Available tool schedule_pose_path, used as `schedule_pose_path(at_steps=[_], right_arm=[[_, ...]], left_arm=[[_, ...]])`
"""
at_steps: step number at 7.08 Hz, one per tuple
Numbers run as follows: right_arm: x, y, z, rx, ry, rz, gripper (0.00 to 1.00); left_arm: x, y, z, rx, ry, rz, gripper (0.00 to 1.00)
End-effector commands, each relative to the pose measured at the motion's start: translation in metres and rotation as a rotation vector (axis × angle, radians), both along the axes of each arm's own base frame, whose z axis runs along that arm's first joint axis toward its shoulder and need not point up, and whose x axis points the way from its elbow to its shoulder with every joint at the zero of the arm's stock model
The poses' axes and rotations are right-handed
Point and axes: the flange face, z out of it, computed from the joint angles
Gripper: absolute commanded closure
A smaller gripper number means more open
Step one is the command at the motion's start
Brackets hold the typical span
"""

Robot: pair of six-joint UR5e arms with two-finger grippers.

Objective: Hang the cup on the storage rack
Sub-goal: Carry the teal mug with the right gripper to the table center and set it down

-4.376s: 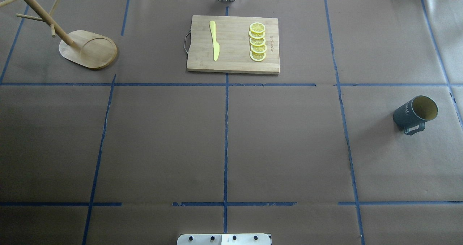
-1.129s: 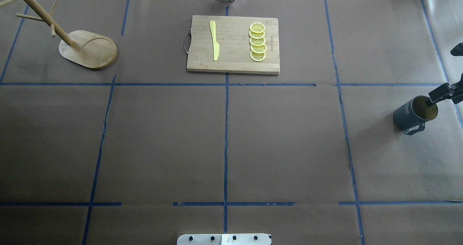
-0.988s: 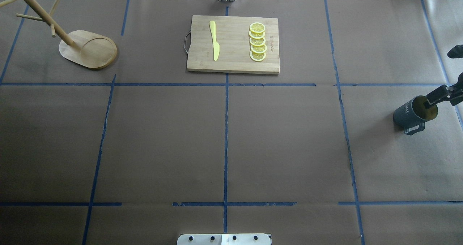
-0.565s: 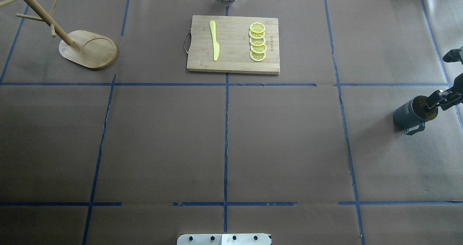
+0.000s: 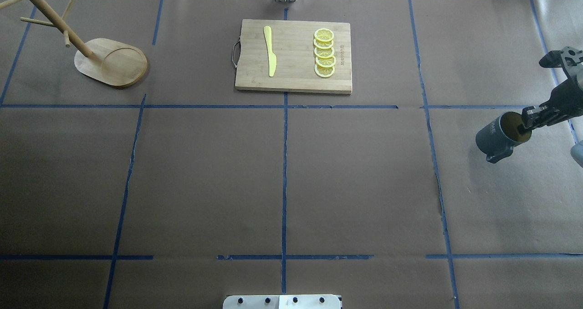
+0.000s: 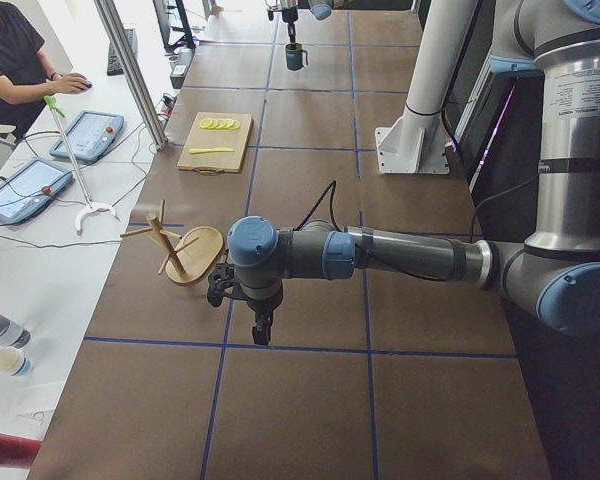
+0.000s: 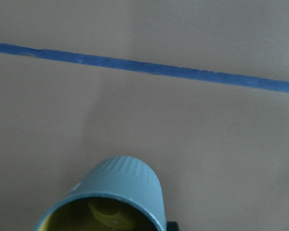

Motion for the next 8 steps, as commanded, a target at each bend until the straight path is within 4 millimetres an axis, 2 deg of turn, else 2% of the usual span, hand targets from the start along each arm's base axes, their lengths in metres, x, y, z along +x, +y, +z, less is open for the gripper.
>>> schedule_pose_path(at_steps=[1,2,3,4,5,6,7,8], right_arm=[[-0.069,0.011,-0.102,-0.070,-0.072,0.063,1.00],[-0.133,0.017,-0.158,-0.157,-0.087,0.125,1.00],[-0.193,0.033,-0.203,-0.195,-0.090,0.166,1.00],[-0.237,0.050,-0.234,-0.213,-0.094,0.188,1.00],[-0.277,0.049,-0.271,-0.240,-0.086,0.235,1.00],[-0.311,0.041,-0.294,-0.282,-0.082,0.255,1.00],[-0.335,0.041,-0.305,-0.278,-0.073,0.279,1.00],[-0.349,0.047,-0.301,-0.265,-0.056,0.282,1.00]], left_arm=[[0.000,0.000,0.000,0.008,0.000,0.004,0.00],[0.009,-0.003,-0.002,0.015,0.000,0.017,0.00],[0.010,-0.004,-0.005,0.028,0.000,0.020,0.00],[0.010,-0.005,-0.007,0.054,0.000,0.020,0.00],[0.011,-0.005,-0.008,0.063,0.000,0.023,0.00],[0.015,-0.006,-0.009,0.062,0.002,0.029,0.00],[0.022,-0.007,-0.011,0.068,0.002,0.044,0.00],[0.025,-0.007,-0.012,0.070,0.003,0.051,0.00]])
